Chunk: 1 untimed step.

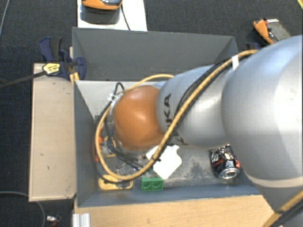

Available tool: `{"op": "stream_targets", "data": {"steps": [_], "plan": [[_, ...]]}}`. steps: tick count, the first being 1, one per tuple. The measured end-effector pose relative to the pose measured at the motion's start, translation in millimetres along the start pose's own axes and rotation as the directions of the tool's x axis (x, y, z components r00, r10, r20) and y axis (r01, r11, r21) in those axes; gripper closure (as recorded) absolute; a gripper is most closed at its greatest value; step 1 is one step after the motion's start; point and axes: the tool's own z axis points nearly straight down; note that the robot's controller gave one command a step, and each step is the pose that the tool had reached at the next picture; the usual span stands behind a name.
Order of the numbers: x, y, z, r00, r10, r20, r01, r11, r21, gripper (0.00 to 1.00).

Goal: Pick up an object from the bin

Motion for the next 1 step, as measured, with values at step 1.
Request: {"op": "stream_targets", "data": {"steps": [1], "plan": [[3.0,10.5,6.8,0.998,-0.063,-0.005,0.063,0.998,-0.001,0.0]]}}
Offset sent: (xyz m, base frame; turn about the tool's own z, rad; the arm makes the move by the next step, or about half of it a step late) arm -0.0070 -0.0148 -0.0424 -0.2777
